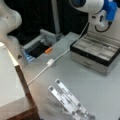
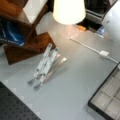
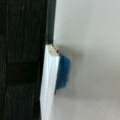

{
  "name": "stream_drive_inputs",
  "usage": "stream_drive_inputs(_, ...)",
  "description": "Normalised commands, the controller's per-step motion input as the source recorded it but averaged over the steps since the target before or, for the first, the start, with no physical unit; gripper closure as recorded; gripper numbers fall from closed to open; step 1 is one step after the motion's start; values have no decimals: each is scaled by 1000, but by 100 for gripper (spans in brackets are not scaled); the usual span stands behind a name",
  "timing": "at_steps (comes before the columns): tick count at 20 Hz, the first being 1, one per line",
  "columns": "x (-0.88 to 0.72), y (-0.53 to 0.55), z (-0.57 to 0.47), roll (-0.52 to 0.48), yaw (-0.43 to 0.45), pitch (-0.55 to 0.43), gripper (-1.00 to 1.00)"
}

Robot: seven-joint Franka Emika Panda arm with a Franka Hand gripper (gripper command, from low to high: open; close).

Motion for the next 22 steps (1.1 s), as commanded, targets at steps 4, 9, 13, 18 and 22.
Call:
stream_drive_inputs(4,-163,-387,72,-116,12,139,-100)
stream_drive_inputs(9,-143,-291,94,-280,37,139,-100)
stream_drive_inputs(13,-169,-297,131,-398,55,185,-100)
stream_drive_inputs(18,-202,-438,68,-408,147,208,-100)
stream_drive_inputs(22,-164,-490,-43,-338,186,161,-100)
